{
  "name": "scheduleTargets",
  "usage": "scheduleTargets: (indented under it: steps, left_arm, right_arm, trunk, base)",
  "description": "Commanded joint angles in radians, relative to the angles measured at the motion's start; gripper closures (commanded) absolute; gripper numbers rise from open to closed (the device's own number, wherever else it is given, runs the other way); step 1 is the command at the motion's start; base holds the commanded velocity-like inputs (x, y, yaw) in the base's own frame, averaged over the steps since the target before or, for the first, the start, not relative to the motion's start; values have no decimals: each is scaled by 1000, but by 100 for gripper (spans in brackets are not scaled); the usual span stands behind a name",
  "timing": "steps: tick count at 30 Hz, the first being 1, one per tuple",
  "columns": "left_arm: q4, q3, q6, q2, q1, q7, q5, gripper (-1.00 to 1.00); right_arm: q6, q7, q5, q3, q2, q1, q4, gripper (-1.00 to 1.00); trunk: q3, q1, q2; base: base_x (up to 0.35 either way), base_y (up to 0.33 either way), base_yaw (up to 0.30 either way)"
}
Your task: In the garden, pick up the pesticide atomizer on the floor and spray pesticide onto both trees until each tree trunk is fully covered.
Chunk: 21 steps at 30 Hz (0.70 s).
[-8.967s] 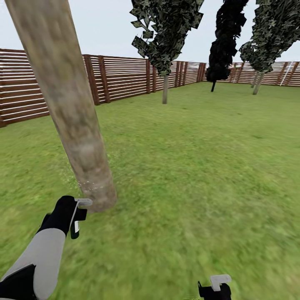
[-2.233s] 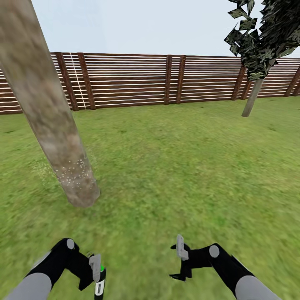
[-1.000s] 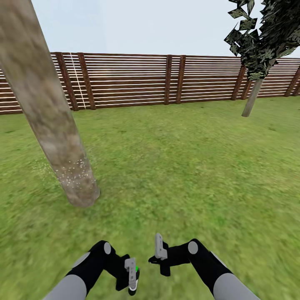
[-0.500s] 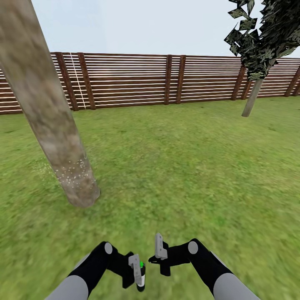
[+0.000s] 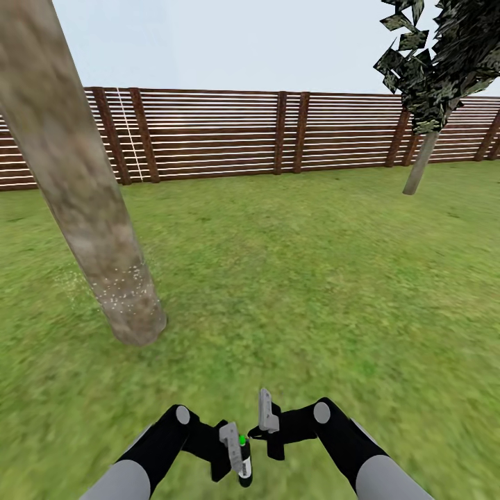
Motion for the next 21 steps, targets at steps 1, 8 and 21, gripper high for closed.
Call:
scheduleTargets:
  steps: [1, 8, 21]
  left_arm:
    - [-1, 1, -7, -1, 0, -2, -4, 100]
    - [-1, 1, -7, -7, -1, -2, 3, 100]
    - [17, -4, -7, 1, -2, 1, 33, 100]
  right_arm:
    - [-4, 1, 7, -1, 0, 0, -1, 100]
    - [-4, 1, 7, -1, 0, 0, 0, 100]
    - [-4, 1, 7, -2, 0, 0, 0, 100]
  trunk:
    - [-1, 0, 0]
    - [-1, 0, 0]
    - [-1, 0, 0]
  base:
    - [0, 0, 0]
    - [0, 0, 0]
    - [0, 0, 0]
